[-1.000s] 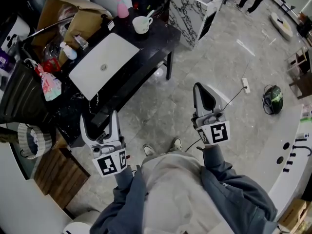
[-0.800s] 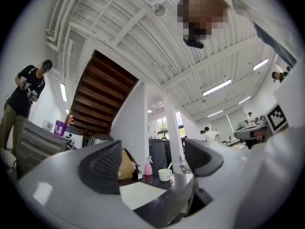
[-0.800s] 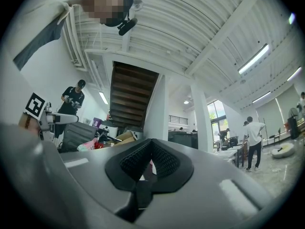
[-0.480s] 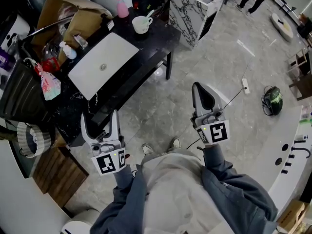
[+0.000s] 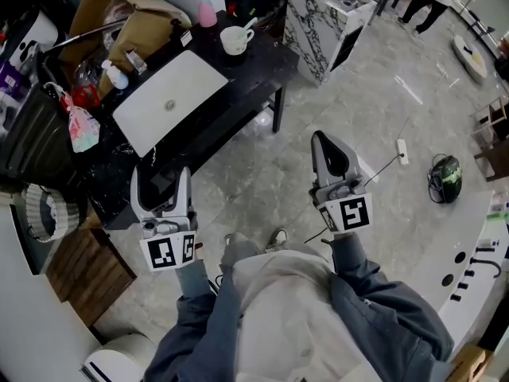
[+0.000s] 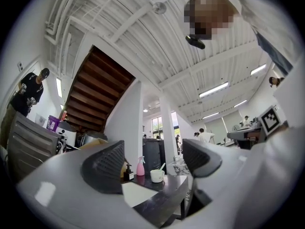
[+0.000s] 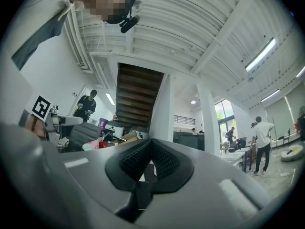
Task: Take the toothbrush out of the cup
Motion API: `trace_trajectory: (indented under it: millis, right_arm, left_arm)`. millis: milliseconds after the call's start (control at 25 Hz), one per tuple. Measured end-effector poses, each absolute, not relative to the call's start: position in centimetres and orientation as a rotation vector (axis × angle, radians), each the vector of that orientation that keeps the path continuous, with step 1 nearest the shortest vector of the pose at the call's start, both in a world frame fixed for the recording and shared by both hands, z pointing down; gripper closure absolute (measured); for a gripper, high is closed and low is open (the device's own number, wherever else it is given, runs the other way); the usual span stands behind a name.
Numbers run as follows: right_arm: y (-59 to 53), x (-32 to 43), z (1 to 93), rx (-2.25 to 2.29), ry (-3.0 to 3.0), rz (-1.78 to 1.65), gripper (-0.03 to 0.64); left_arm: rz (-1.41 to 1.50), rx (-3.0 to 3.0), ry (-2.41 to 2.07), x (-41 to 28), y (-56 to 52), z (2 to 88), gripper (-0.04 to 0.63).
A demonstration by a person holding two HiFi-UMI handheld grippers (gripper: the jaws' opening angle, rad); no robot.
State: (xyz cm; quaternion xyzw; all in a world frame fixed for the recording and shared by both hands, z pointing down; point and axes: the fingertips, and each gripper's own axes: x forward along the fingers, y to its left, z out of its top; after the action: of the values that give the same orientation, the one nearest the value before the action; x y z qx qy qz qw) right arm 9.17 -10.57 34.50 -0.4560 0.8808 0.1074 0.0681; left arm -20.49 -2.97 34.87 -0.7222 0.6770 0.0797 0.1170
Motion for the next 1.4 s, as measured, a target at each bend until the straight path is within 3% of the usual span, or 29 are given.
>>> trace_trajectory:
  millis: [400, 840, 1400]
  right_arm:
    - [-12.3, 10.2, 33.9, -1.352, 2.636, 0.355, 0.612]
    - [-15.9, 8.0, 33.3, -1.403, 2.598, 0.385, 0.612]
    - [-5.2, 5.5, 31.8, -1.45, 2.571, 0.385, 0.612]
  left_arm:
    - [0.222, -2.099, 1.963, -18.6, -3.9, 34.8, 0.187]
    - [0.261, -2.154, 1.922, -21.5, -8.5, 35.4, 0.19]
    - [0.22, -2.305, 1.801, -20.1, 1.8, 35.4, 0.191]
